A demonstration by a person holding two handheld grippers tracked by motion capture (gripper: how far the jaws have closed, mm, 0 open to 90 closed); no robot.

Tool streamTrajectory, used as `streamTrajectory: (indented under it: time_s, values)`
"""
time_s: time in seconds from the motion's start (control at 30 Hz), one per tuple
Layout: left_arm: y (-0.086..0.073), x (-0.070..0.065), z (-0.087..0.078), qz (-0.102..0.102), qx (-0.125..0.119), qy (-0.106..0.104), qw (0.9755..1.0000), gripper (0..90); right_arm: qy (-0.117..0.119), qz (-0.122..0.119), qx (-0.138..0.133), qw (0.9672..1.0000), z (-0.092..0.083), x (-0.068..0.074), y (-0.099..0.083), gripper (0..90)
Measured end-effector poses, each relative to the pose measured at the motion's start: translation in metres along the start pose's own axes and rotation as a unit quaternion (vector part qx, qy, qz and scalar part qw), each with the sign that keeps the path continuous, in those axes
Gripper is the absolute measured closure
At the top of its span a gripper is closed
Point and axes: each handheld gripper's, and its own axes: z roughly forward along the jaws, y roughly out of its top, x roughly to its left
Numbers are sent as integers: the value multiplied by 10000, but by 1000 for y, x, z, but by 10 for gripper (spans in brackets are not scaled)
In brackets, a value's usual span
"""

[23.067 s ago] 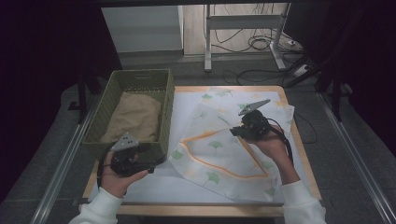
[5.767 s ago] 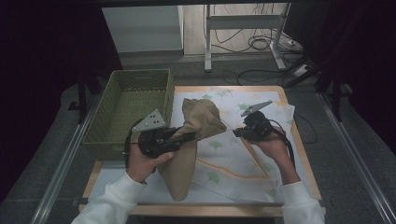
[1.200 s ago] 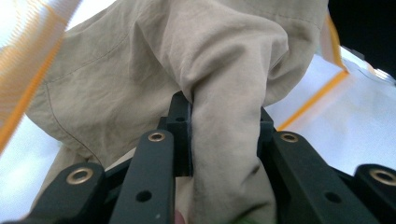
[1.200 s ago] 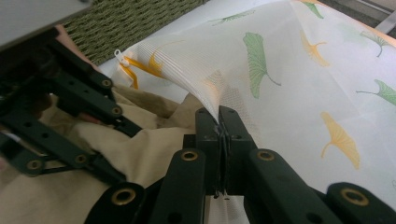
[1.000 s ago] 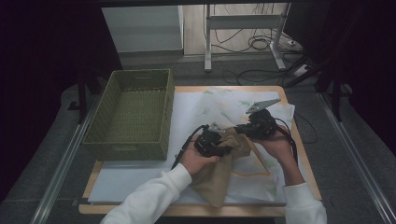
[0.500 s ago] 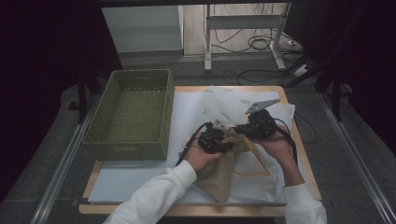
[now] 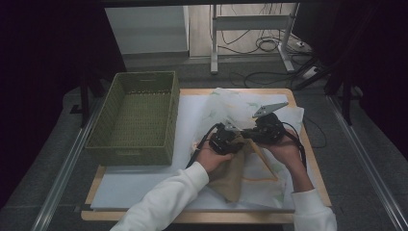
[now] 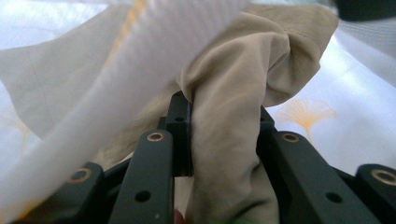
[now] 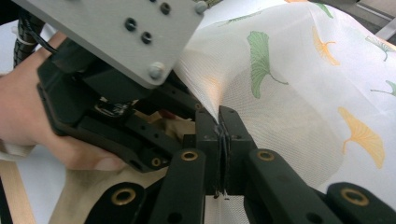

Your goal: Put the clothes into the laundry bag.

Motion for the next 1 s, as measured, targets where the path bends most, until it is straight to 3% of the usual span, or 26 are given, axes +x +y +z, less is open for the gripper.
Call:
streamTrajectory:
  time_s: [0.27,0.63,0.83,1.0]
  values:
    - [2,0,7,-21,-67,125,9999,697,10,11,15,10000,0,1,0,866]
    - [1,1,14,-81,-102,134,9998,666,38,54,71,10000,2,-2,-2,865]
    - [-3,-1,13,-111,-121,131,9998,517,32,113,97,9999,2,-6,-4,865]
    - [-12,-5,6,-198,-42,-87,9998,352,-2,159,48,9999,-1,-10,-6,865]
